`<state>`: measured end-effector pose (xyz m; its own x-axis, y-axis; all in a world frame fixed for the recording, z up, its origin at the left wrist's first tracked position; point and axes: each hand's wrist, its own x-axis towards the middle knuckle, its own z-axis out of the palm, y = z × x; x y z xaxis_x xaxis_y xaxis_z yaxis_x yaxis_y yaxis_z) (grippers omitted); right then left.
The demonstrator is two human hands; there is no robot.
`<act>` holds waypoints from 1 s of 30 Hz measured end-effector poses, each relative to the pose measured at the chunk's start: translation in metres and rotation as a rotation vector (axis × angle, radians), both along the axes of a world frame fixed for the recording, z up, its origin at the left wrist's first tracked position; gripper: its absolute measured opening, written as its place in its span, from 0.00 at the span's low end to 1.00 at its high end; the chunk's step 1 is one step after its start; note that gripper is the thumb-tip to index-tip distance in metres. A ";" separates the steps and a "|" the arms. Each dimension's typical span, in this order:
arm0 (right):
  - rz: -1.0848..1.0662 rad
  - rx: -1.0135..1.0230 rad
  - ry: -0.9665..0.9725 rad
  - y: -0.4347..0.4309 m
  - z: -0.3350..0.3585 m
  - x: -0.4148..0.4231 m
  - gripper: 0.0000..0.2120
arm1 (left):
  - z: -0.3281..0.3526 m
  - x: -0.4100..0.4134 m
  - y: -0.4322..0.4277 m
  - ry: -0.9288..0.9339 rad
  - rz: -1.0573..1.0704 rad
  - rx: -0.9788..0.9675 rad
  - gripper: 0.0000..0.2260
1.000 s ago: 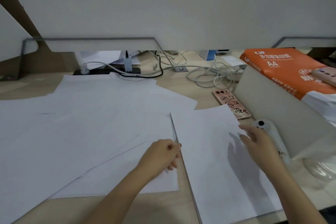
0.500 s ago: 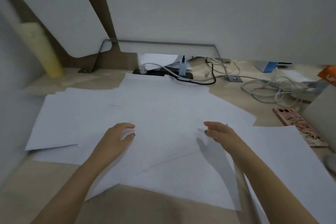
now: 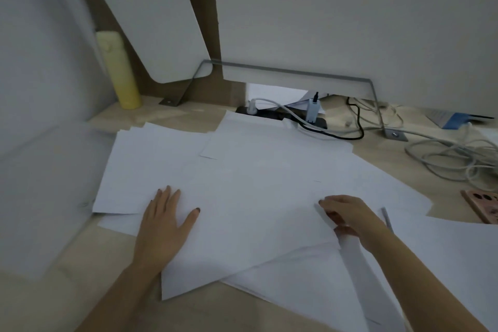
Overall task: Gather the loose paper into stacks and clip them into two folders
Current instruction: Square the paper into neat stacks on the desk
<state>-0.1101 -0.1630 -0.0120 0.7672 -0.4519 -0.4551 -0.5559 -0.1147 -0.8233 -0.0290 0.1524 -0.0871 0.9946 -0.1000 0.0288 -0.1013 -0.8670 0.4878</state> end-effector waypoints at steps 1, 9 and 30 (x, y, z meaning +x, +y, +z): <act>0.033 -0.002 0.008 0.004 0.000 0.001 0.17 | 0.000 0.000 0.000 -0.003 -0.007 0.000 0.31; -0.001 -0.011 -0.184 0.013 0.002 0.011 0.08 | 0.003 -0.004 0.003 -0.037 0.056 -0.211 0.25; 0.801 -0.998 -0.053 0.063 -0.027 0.045 0.55 | -0.002 0.002 0.011 -0.251 0.460 -0.170 0.30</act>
<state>-0.0654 -0.0998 -0.0392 0.9888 0.0167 -0.1481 -0.0144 -0.9783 -0.2065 -0.0266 0.1632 -0.0887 0.8951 0.3701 0.2486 0.1382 -0.7605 0.6345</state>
